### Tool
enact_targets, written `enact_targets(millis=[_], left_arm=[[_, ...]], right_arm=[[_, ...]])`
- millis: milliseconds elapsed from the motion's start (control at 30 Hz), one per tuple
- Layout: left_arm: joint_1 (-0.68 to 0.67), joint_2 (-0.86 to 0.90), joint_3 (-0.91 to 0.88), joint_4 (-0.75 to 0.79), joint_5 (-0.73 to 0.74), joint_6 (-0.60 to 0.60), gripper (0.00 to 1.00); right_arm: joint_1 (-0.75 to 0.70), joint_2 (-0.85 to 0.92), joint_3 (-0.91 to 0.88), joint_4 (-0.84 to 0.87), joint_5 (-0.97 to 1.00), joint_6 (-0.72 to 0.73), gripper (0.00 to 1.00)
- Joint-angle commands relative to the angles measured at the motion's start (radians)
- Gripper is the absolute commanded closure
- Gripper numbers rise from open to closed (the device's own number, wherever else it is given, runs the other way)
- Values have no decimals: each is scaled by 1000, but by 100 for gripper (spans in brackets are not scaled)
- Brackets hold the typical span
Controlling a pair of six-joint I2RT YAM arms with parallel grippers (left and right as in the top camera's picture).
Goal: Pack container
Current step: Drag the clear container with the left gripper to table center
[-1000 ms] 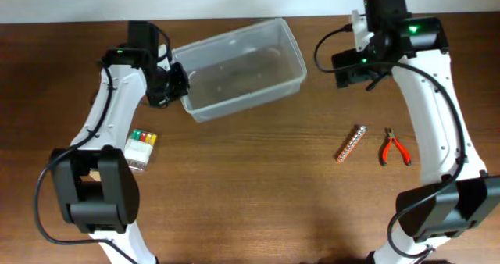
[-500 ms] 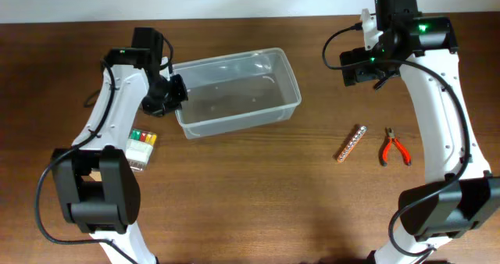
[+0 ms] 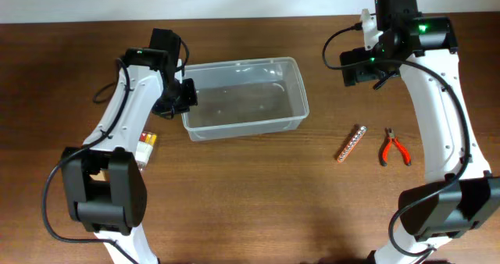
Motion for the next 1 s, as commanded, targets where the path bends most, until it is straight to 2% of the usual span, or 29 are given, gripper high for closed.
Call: enact_targets(millis=[0,167,367,667,833,867,967], left_arm=[[0,5,15,-7,-27,19,97],[0,5,-26,3,-49,19,93],[0,5,-90,59,-50,19,93],[0,5,-95,88,-105,19,91],[-1,6,-95,94,-104,19,82],[0,7,-95,93,-105,19,78],[0,13,-95,93,-104,19,75]], right_arm=[[-7,0,20,-1,4,1,6],[-7,0,20,-2,-14,1,5],[-7,0,20,-2,-14,1,5],[-7,0,20,-2,-14,0,5],[-7,0,20,-2,-14,0,5],[-7,0,20,-2,-13,0,5],[-7,0,20,-2,-14,1,5]])
